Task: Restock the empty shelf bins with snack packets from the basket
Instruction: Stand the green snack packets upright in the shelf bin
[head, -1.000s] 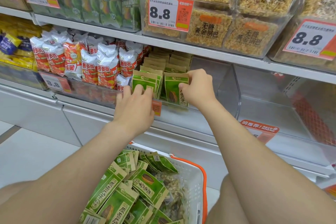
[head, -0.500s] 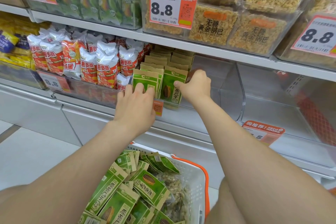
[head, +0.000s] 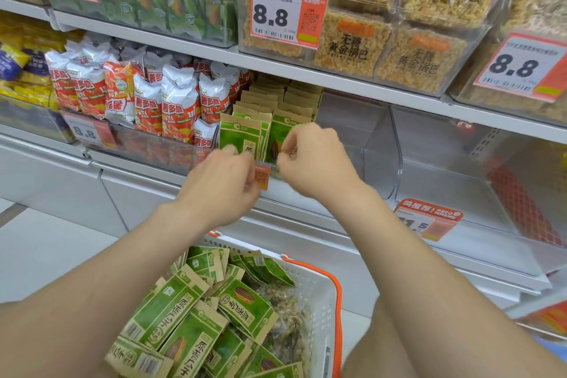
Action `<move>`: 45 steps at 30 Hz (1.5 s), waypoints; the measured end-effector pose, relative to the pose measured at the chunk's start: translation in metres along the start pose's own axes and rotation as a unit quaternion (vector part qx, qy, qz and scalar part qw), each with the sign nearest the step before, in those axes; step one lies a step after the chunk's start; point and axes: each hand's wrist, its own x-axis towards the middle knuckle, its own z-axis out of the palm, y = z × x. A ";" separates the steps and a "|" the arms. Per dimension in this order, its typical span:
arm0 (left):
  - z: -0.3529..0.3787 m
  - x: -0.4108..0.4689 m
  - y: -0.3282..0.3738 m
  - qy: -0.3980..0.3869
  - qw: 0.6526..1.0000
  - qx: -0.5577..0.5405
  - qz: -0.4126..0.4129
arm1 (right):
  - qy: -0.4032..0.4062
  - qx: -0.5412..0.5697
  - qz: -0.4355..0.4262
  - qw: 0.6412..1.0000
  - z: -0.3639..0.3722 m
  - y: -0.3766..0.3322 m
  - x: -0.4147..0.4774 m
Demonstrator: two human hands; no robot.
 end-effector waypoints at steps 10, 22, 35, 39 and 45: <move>0.015 -0.022 -0.011 -0.419 0.898 0.135 -0.003 | -0.280 -0.134 -0.129 0.942 0.071 -0.002 -0.021; 0.040 -0.010 -0.033 -0.436 0.884 0.171 -0.007 | -0.467 -0.289 -0.125 0.826 0.169 0.029 -0.037; 0.034 -0.002 -0.032 -0.435 0.888 0.143 0.026 | -0.402 -0.184 -0.072 0.894 0.190 0.024 -0.034; 0.021 -0.002 -0.036 -0.441 0.880 0.176 0.011 | -0.362 -0.117 -0.050 0.924 0.173 0.001 -0.020; 0.007 -0.008 -0.048 -0.421 0.897 0.133 -0.025 | -0.283 0.049 0.022 0.958 0.105 -0.030 -0.003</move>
